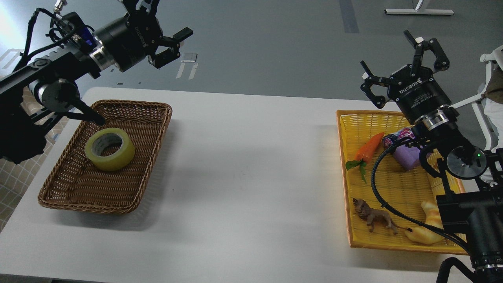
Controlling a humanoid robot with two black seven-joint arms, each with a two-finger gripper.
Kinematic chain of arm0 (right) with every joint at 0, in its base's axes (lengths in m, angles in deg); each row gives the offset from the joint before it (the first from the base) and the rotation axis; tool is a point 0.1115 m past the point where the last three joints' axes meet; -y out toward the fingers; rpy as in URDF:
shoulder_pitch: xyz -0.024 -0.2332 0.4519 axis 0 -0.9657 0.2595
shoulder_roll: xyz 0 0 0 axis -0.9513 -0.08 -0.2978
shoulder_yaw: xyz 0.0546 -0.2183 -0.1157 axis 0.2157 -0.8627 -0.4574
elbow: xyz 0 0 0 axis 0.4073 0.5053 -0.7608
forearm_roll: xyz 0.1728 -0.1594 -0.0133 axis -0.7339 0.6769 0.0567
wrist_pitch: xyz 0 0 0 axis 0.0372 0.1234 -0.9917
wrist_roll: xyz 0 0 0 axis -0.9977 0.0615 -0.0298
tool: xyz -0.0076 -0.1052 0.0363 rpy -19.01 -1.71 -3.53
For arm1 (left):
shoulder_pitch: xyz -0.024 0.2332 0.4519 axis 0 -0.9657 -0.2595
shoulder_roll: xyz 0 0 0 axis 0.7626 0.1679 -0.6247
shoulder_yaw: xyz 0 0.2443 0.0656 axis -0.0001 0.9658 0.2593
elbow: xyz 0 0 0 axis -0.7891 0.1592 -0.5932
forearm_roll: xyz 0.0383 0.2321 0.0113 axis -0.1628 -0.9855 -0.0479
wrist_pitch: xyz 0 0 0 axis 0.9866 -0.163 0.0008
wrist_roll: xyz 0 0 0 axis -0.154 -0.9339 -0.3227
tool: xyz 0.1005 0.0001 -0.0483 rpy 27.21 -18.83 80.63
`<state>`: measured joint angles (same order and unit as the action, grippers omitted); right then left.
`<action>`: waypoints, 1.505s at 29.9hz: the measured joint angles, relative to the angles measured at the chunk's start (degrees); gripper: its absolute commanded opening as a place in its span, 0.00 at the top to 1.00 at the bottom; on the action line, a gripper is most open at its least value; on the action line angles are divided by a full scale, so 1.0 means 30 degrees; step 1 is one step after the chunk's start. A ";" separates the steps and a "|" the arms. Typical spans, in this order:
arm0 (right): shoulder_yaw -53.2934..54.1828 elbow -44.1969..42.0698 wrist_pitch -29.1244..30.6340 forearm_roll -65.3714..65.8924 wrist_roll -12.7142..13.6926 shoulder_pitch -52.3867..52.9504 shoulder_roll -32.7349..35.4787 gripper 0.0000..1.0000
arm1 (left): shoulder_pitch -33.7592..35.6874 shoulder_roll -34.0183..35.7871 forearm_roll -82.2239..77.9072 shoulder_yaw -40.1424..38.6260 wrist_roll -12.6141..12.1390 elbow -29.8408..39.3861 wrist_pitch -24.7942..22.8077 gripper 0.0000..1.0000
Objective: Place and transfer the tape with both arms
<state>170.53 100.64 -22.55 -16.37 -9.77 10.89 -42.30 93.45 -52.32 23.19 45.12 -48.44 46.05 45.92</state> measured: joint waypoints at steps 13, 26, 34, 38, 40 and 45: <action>-0.0563 -0.0633 0.0000 0.0019 0.0055 0.1476 0.0362 0.01 | -0.2310 -0.3793 0.0006 -0.4459 -0.0025 -0.0006 0.0002 0.02; -0.1233 -0.1773 0.0000 0.0078 0.0026 0.2006 0.0135 0.01 | -0.4339 -0.5949 0.0032 -0.7248 -0.0104 -0.0301 0.0002 0.02; -0.1696 -0.2403 0.0000 0.0104 0.0003 0.2471 -0.0603 0.01 | -0.4701 -0.6854 0.0031 -0.7392 -0.0220 -0.0991 0.0002 0.02; -0.1702 -0.2463 0.0000 0.0093 -0.0026 0.2478 -0.1040 0.01 | -0.4704 -0.7220 0.0032 -0.7427 -0.0187 -0.1100 0.0002 0.02; -0.1705 -0.2486 0.0000 0.0086 -0.0045 0.2435 -0.1081 0.01 | -0.4704 -0.7380 0.0031 -0.7430 -0.0170 -0.1126 0.0002 0.02; -0.1702 -0.2497 0.0000 0.0079 -0.0139 0.2236 -0.1097 0.01 | -0.4731 -0.7714 0.0008 -0.7419 -0.0113 -0.1222 0.0002 0.02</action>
<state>165.42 93.15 -22.55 -16.13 -10.18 17.59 -45.59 79.25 -75.46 23.22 22.86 -48.77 42.38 45.92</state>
